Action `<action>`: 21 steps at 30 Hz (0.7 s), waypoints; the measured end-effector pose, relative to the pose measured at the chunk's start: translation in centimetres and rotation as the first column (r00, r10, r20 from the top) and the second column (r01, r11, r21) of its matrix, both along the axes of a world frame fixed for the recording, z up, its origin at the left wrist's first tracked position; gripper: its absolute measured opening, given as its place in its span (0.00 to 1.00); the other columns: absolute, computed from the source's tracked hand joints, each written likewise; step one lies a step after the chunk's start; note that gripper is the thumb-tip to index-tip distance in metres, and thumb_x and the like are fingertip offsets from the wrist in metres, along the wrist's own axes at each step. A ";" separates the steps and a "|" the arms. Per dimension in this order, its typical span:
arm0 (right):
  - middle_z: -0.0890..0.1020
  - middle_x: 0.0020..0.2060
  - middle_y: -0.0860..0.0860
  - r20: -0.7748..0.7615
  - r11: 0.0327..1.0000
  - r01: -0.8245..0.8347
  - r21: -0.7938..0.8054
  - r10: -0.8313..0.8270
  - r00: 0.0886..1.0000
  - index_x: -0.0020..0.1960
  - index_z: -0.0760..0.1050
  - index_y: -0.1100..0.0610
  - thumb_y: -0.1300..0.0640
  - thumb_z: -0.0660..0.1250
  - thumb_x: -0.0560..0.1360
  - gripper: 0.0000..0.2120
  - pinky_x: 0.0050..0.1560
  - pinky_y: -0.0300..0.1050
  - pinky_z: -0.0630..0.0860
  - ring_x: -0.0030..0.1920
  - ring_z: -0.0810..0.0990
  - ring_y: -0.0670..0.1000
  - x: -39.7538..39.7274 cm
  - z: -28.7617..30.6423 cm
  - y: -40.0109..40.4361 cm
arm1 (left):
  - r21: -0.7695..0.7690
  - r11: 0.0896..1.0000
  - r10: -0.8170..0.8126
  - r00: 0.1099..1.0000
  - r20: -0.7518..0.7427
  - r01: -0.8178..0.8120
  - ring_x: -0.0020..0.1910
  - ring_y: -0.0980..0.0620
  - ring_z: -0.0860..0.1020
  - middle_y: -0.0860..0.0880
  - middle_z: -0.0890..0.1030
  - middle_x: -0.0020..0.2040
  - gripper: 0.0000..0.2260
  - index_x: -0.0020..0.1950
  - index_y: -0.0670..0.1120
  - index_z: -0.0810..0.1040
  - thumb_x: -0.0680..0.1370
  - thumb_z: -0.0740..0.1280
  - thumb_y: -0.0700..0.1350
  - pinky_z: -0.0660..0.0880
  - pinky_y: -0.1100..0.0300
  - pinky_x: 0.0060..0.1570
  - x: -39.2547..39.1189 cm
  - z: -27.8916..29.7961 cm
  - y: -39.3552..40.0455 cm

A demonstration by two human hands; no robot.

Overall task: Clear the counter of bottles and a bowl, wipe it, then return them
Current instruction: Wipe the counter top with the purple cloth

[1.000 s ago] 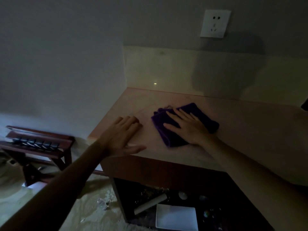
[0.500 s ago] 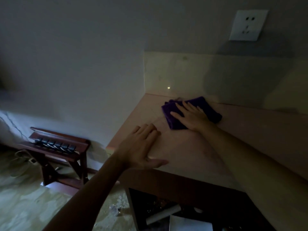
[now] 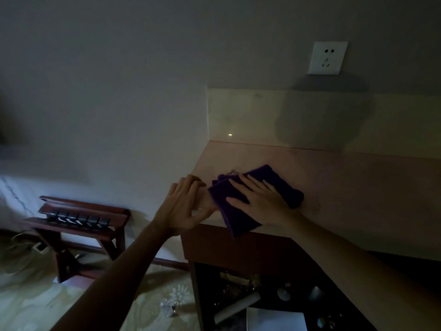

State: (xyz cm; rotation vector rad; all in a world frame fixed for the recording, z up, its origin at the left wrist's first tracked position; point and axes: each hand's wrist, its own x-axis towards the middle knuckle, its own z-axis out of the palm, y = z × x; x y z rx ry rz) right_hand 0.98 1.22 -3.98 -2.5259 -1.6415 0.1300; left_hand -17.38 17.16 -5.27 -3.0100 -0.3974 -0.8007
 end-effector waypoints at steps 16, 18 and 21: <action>0.49 0.79 0.44 0.012 1.000 0.016 0.019 -0.017 1.000 0.78 0.46 0.39 0.29 0.41 0.74 0.34 0.77 0.55 0.47 0.79 0.49 0.49 10.5 -0.1 21.0 | -0.027 0.999 0.047 0.996 0.078 -0.044 0.53 0.53 0.71 0.49 0.72 0.62 0.30 0.66 0.46 0.70 0.76 0.55 0.67 0.72 0.56 0.53 3.3 -0.5 1.9; 0.50 0.79 0.45 0.020 0.999 0.003 0.040 -0.004 1.000 0.78 0.47 0.40 0.30 0.43 0.76 0.33 0.77 0.55 0.46 0.79 0.49 0.49 8.8 -0.3 19.4 | -0.086 0.995 0.060 0.989 0.135 -0.048 0.54 0.53 0.72 0.49 0.71 0.63 0.30 0.66 0.46 0.70 0.75 0.57 0.67 0.72 0.57 0.54 3.1 -0.3 1.5; 0.49 0.79 0.45 0.032 0.994 -0.097 0.056 0.095 0.995 0.78 0.45 0.40 0.31 0.43 0.77 0.32 0.77 0.54 0.44 0.79 0.47 0.48 4.2 -0.5 15.3 | -0.249 0.966 0.142 0.939 0.314 -0.063 0.53 0.55 0.71 0.51 0.71 0.59 0.25 0.63 0.46 0.70 0.76 0.59 0.64 0.73 0.58 0.53 2.5 -0.1 0.8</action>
